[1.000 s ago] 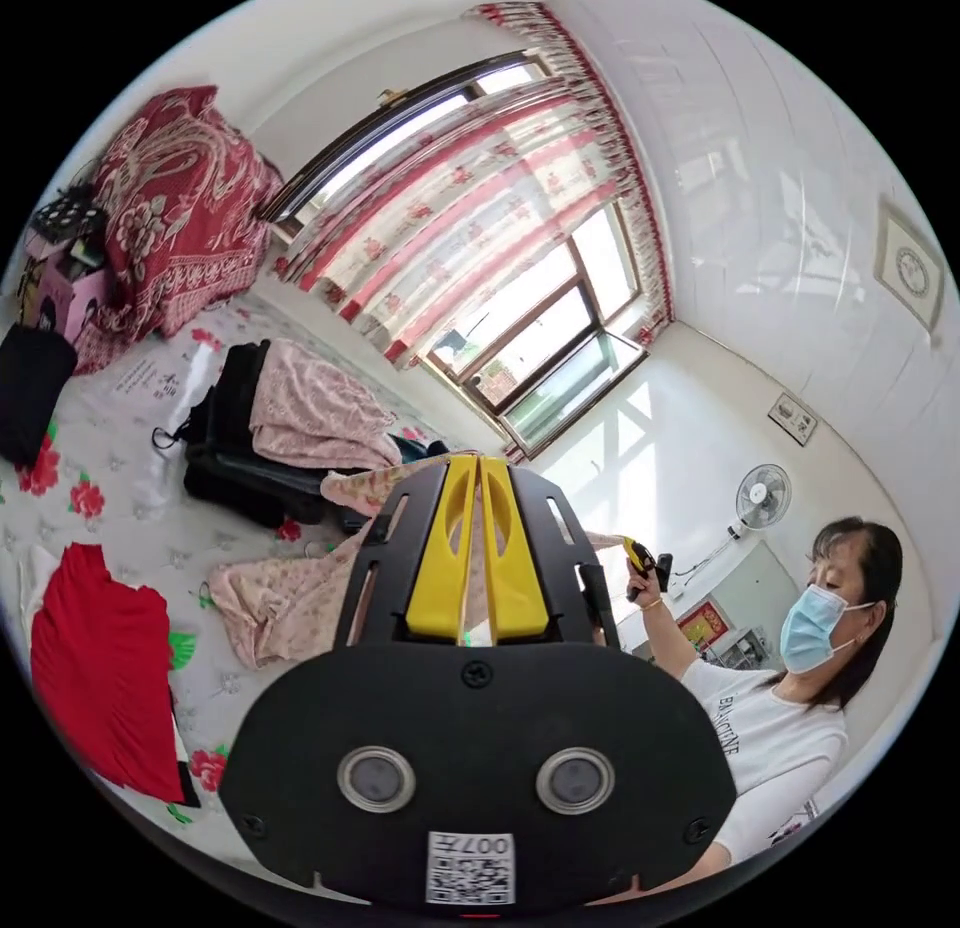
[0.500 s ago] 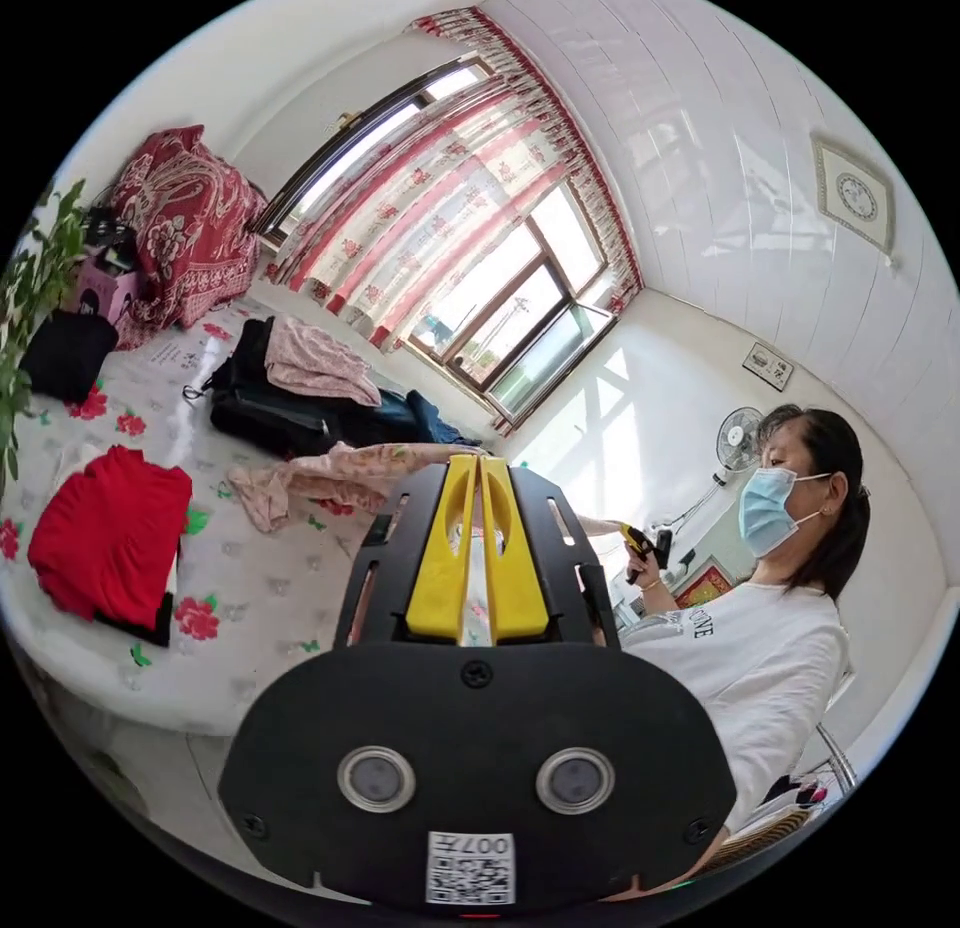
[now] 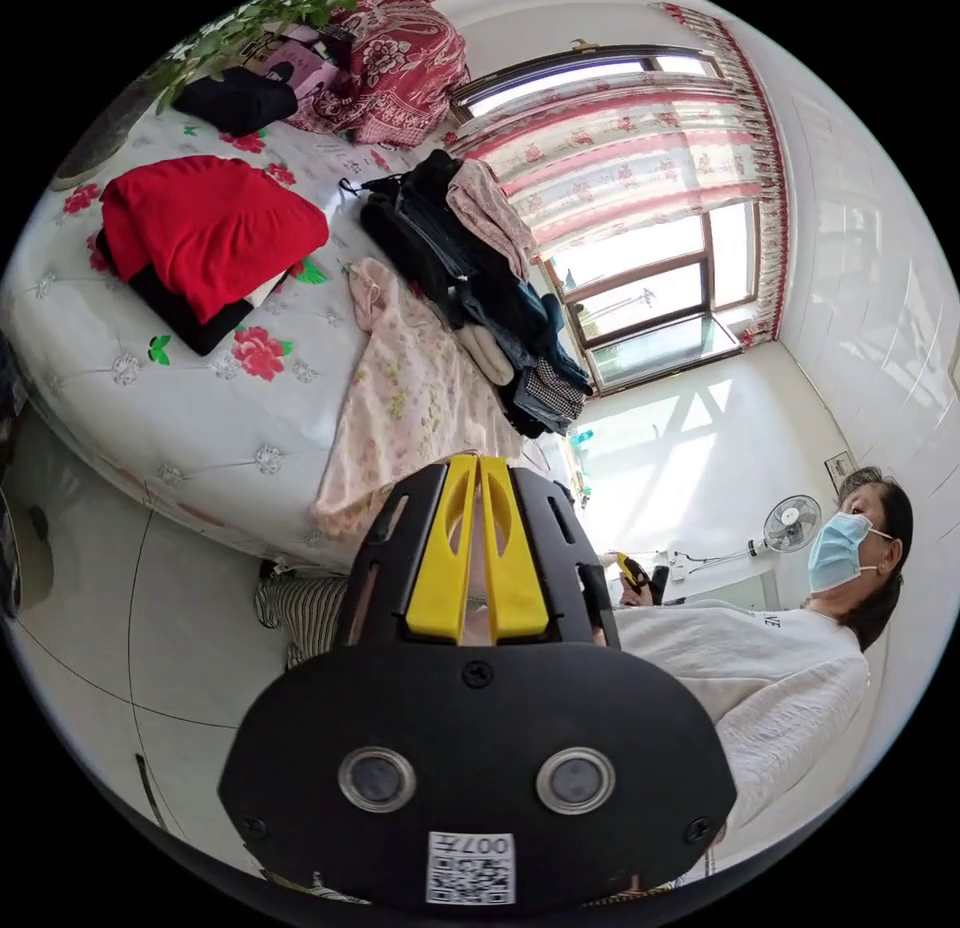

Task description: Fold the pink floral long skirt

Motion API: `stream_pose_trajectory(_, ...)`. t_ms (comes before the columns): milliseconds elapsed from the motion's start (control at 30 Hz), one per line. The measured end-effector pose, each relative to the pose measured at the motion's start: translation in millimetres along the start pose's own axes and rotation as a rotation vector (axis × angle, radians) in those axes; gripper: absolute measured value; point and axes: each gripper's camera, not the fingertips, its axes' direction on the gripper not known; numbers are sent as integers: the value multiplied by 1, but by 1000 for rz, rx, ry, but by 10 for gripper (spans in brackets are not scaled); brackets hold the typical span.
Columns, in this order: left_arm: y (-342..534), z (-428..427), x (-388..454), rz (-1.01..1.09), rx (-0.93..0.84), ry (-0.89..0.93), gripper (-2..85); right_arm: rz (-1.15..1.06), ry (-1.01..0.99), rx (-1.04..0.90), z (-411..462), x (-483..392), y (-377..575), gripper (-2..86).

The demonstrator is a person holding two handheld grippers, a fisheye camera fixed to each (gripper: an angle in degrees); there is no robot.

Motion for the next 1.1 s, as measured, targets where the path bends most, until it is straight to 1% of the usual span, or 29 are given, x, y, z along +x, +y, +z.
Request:
stream_pose_trajectory(100, -37, 19, -11, 13, -17, -8, -10, 25, -20, 31, 12, 9, -28, -3)
stream_pose_trajectory(233, -93, 59, -41, -45, -54, -49, -9, 83, -1, 23, 47, 27, -79, -2)
stream_pose_trajectory(400, -165, 140, -101, -183, -86, -162, -1, 193, 140, -12, 127, 67, -155, 3)
stream_pose_trajectory(533, -183, 168, -134, -239, -20, -204, 40, 285, 271, 48, 164, 96, -179, 20)
stream_pose_trajectory(633, -181, 164, -149, -251, 18, -197, 63, 340, 285, 32, 179, 112, -177, 35)
stream_pose_trajectory(733, -158, 149, -151, -204, -19, -263, 69, 352, 280, -38, 188, 119, -151, 51)
stream_pose_trajectory(800, -125, 136, -150, -182, -79, -344, 79, 334, 351, -98, 189, 116, -119, 64)
stream_pose_trajectory(967, -55, 132, -149, -215, -177, -416, 109, 322, 423, -192, 190, 106, -57, 80)
stream_pose_trajectory(1100, -27, 145, -160, -263, -170, -459, 99, 276, 420, -289, 216, 99, -37, 73)
